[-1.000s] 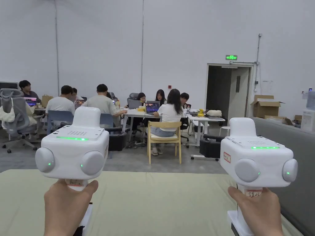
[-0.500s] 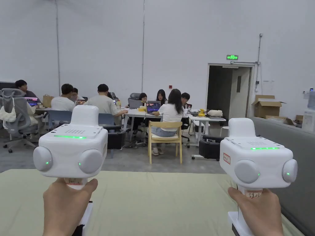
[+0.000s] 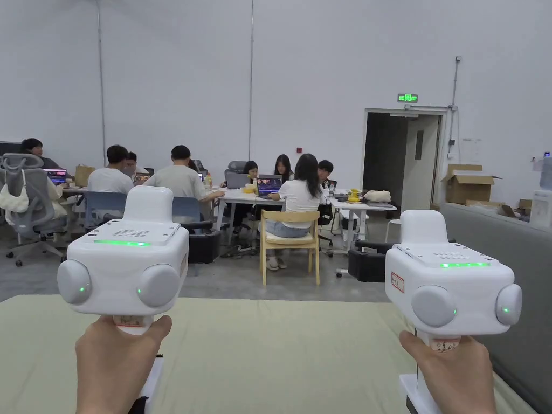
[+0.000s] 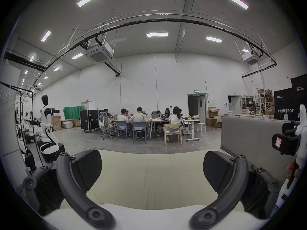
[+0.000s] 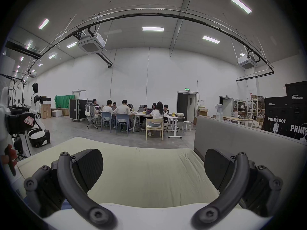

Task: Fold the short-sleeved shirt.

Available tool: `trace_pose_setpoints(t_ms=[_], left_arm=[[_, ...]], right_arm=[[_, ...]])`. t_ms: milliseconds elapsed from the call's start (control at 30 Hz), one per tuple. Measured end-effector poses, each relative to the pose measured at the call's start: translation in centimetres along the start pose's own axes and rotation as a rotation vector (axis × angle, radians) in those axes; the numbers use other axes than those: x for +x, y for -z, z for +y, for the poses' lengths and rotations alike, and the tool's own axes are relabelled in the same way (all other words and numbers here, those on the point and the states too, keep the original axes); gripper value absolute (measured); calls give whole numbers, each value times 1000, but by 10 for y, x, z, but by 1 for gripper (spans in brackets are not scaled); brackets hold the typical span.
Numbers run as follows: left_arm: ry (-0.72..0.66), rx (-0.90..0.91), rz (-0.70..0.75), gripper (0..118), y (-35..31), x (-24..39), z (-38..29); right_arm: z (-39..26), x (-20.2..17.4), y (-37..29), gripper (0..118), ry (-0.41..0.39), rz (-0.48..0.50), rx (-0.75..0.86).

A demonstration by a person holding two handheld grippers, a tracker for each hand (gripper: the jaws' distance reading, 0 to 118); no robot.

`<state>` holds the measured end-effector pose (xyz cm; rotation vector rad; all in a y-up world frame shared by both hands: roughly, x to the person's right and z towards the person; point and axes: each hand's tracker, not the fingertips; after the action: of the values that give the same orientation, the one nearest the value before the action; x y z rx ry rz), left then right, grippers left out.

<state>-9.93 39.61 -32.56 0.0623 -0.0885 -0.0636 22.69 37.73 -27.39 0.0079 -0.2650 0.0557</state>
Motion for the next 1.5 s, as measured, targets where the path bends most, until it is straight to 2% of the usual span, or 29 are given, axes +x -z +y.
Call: trace_pose_setpoints(t_ms=[233,300,333,367,400,433,467,500,567,667,767,900,1000,1067,1133,1267,1367,1500], left_arm=[[2,8,15,118,1,1,-3],[25,17,54,118,0,1,-5],[37,20,19,118,-1,-1,-7],[47,21,-31,106,-2,-1,-9],[66,24,-64,33,-4,0,-12],[93,33,-46,0,-6,3,-14],[118,29,20,0,-4,8,-17],[118,58,62,0,-8,12,-21],[95,19,-37,0,-3,10,-25],[103,16,6,0,3,13,-31],[65,-8,10,0,6,3,-35],[74,-42,83,0,2,-25,-49],[58,-86,183,0,-12,-77,-63],[37,-117,274,0,-23,-120,-71],[4,-148,360,0,-45,-165,-76],[72,-200,545,0,-87,-236,-82],[89,-222,602,0,-111,-269,-85],[119,-254,624,0,-115,-288,-100]], right_arm=[[-4,5,-1,118,6,5,13],[-6,8,-6,118,15,-11,51],[-7,8,-9,116,1,-34,61],[-9,7,-10,102,-27,-63,68],[-13,6,-12,34,-46,-65,87],[-17,5,-12,3,-68,-89,93],[-20,5,-8,3,-91,-164,34],[-26,7,-4,3,-47,-177,42],[-39,20,-1,3,38,-2,3],[-47,24,2,3,28,-19,-14],[-54,23,8,3,15,5,-34],[-56,-6,14,3,33,66,-41],[-55,-59,16,3,-7,165,-38],[-56,-107,10,3,-21,241,-22],[-59,-156,9,3,-9,325,-9],[-62,-251,-8,3,37,511,-31],[-66,-298,-21,3,69,600,-66],[-75,-324,-22,3,68,625,-88]])
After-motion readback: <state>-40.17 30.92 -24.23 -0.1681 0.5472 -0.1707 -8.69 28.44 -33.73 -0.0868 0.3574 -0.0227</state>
